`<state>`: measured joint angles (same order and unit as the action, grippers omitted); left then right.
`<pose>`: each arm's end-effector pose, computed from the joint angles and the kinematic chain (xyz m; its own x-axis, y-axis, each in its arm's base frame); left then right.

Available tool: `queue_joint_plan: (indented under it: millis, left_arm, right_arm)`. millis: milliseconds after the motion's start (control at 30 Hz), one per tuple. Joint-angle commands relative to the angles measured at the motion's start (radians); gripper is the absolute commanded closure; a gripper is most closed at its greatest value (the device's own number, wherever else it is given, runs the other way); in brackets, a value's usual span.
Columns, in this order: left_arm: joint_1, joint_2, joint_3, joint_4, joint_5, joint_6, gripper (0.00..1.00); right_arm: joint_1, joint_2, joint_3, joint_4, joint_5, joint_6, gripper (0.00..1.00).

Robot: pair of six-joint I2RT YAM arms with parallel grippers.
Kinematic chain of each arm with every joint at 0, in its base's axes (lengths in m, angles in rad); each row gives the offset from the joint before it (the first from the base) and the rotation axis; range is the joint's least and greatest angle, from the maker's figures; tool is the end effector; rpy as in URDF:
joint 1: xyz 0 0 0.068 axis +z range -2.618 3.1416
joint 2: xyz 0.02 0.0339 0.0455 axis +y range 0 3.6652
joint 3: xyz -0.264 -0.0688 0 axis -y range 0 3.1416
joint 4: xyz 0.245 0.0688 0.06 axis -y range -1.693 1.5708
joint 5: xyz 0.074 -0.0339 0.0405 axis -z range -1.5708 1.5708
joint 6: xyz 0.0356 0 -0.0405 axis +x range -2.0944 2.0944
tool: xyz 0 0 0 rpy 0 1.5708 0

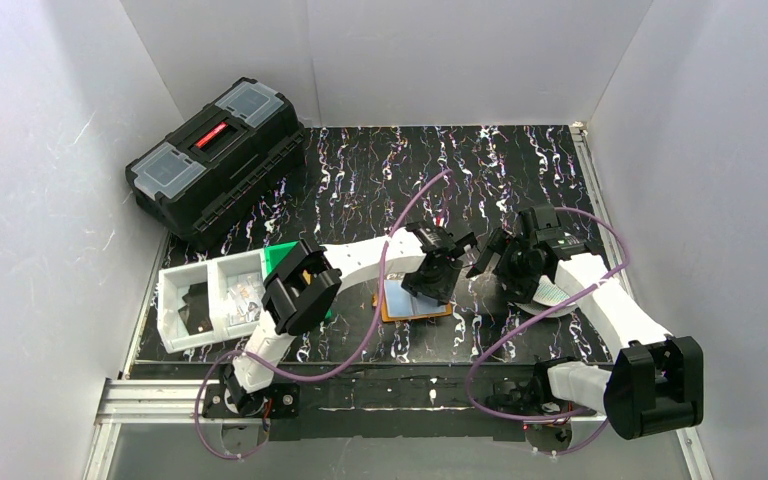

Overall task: Take the credit cards out of the card holder
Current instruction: Remove the credit card from the card holder.

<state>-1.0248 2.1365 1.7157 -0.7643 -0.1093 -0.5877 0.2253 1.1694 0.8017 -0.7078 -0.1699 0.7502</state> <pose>0.2374 -0.3832 0.1897 -0.8596 0.3533 -0.3691 0.4225 0.8978 -0.1245 0.2120 0.0548 0.2285 -0.8309 0.4990 -0.2463 0.3663 0.8237 0.4329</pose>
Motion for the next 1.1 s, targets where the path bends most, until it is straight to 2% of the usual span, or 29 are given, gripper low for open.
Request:
queue_joint_plan:
  millis: [0, 267, 400, 633, 867, 967, 1067]
  left_arm:
    - [0.002, 0.022, 0.017, -0.045, -0.051, 0.015, 0.45]
    - [0.003, 0.063, -0.023, -0.07, -0.101, 0.016, 0.59]
    - [0.018, 0.058, -0.052, -0.043, -0.071, 0.031, 0.75]
    - [0.085, -0.004, -0.173, 0.096, 0.079, 0.066, 1.0]
    - [0.174, -0.064, -0.326, 0.261, 0.338, 0.057, 1.0]
    - [0.204, -0.063, -0.358, 0.289, 0.392, 0.049, 1.0]
    - [0.221, -0.053, -0.369, 0.3, 0.433, 0.046, 1.0]
  right_arm:
    - [-0.005, -0.025, -0.012, 0.005, 0.006, 0.001, 0.02]
    - [-0.004, -0.017, -0.009, -0.003, 0.004, -0.012, 0.02]
    - [-0.004, -0.002, -0.012, 0.0, -0.01, -0.023, 0.02]
    - [0.019, 0.042, -0.025, 0.033, -0.06, -0.044, 0.01]
    - [0.11, 0.093, 0.006, 0.11, -0.149, -0.036, 0.02]
    - [0.154, 0.133, 0.025, 0.134, -0.165, -0.023, 0.11]
    - [0.197, 0.175, 0.035, 0.158, -0.174, -0.009, 0.26]
